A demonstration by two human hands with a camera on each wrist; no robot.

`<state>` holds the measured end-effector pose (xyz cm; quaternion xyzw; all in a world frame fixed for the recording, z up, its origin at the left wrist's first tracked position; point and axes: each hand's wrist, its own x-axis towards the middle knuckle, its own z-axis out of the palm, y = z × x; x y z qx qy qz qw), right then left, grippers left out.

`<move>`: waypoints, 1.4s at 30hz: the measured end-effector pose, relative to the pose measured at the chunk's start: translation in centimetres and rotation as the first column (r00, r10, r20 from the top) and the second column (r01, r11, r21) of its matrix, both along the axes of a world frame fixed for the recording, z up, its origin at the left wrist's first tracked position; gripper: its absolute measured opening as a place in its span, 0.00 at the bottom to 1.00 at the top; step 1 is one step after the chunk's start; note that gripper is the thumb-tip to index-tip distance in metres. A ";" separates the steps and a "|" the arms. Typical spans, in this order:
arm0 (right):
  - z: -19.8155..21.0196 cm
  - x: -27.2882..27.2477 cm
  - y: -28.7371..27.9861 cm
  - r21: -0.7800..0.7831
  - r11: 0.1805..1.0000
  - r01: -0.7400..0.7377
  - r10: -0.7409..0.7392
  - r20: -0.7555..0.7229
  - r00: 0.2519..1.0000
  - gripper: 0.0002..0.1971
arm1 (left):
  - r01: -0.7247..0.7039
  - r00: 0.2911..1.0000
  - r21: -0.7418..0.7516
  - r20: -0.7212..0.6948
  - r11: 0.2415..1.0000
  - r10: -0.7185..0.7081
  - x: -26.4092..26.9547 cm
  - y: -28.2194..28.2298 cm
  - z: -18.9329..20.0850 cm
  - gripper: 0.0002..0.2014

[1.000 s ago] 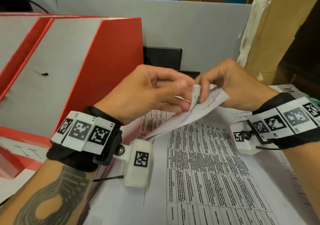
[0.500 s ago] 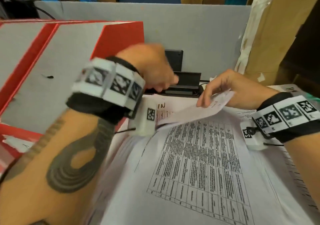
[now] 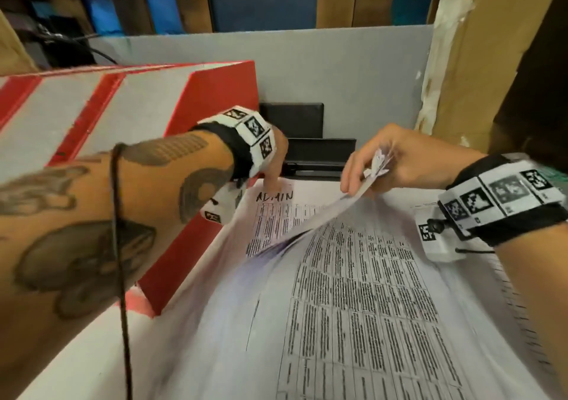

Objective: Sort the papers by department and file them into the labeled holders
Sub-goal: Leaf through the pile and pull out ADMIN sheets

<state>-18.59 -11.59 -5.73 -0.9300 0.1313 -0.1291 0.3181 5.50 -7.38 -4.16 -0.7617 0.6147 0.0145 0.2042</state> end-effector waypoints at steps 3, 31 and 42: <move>-0.6 0.3 -0.5 -0.026 0.999 0.018 -0.018 -0.001 1.000 0.11 | -0.007 0.974 0.134 0.224 0.991 -0.024 1.2 -2.7 -2.6 0.36; -3.0 3.1 0.2 -0.107 0.919 0.380 -0.372 0.088 0.924 0.43 | 0.054 0.989 -0.240 0.144 0.969 -0.019 -3.0 1.8 3.5 0.20; -2.3 2.2 0.3 -0.026 0.968 0.249 -0.243 0.145 0.959 0.25 | 0.083 0.675 0.031 -0.737 0.996 -0.033 -1.4 2.5 5.2 0.22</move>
